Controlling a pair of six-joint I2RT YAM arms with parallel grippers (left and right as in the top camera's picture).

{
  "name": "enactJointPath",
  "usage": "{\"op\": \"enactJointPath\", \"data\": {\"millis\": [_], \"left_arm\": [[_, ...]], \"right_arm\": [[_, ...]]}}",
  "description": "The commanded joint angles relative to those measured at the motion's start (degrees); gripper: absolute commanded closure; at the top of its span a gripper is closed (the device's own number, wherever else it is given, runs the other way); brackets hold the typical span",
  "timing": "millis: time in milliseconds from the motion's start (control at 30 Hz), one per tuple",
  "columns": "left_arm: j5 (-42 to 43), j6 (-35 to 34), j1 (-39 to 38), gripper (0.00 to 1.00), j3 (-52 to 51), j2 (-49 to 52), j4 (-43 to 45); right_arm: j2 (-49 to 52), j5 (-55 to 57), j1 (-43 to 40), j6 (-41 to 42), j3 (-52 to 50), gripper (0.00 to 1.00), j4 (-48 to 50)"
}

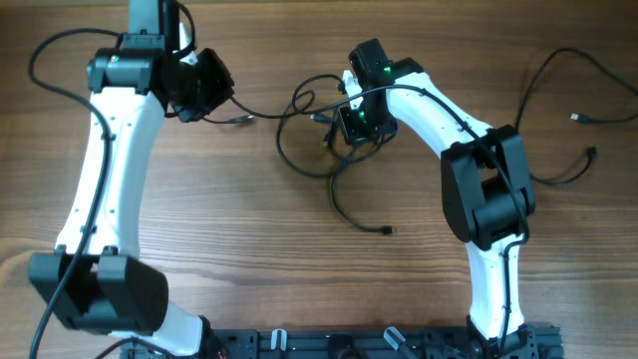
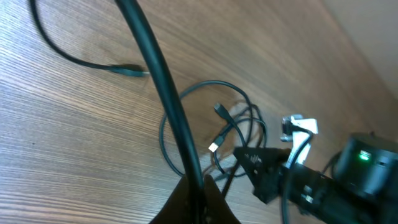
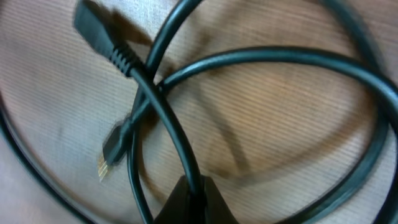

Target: Untangle cables

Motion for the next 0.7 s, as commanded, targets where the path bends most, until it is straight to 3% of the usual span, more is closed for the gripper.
{"op": "enactJointPath", "data": {"millis": [0,33,100,133,167,300,400,467,667], "left_arm": [[0.66,1.14,-0.04,0.76,0.04,2.23,-0.07],[0.63,1.14,-0.04,0.69,0.04,2.58,-0.04],[0.66,1.14,-0.04,0.46,0.04,2.99,-0.02],[0.66,1.16,-0.04,0.28,0.04,3.08,-0.02],[0.63,1.16,-0.04,0.19,0.04,3.13,-0.02],[0.68,1.16,-0.04,0.01,0.04,3.13,0.02],[1.51,2.32,-0.26,0.07,0.04,3.13,0.42],[5.18,6.58,-0.50,0.14,0.04,3.13,1.14],[20.31,24.85,-0.59,0.15,0.04,3.13,1.51]], "right_arm": [[-5.75,-3.34,-0.39,-0.35,4.07,0.96,-3.91],[-8.61,-4.35,-0.76,-0.37,4.85,0.96,-5.49],[-14.01,-5.92,-1.22,-0.35,5.09,0.96,-6.82],[-17.20,-6.88,-1.29,-0.37,5.09,0.96,-7.10],[-20.11,-7.34,-1.29,-0.33,5.09,0.96,-7.21],[-28.79,-6.27,-1.29,2.95,5.09,0.96,-6.99],[-33.05,-5.73,-1.29,4.22,5.09,0.96,-6.34],[-34.62,-5.75,-1.29,6.36,5.09,0.96,-5.53],[-39.28,-6.12,-1.29,10.51,5.14,0.96,-1.07]]}}
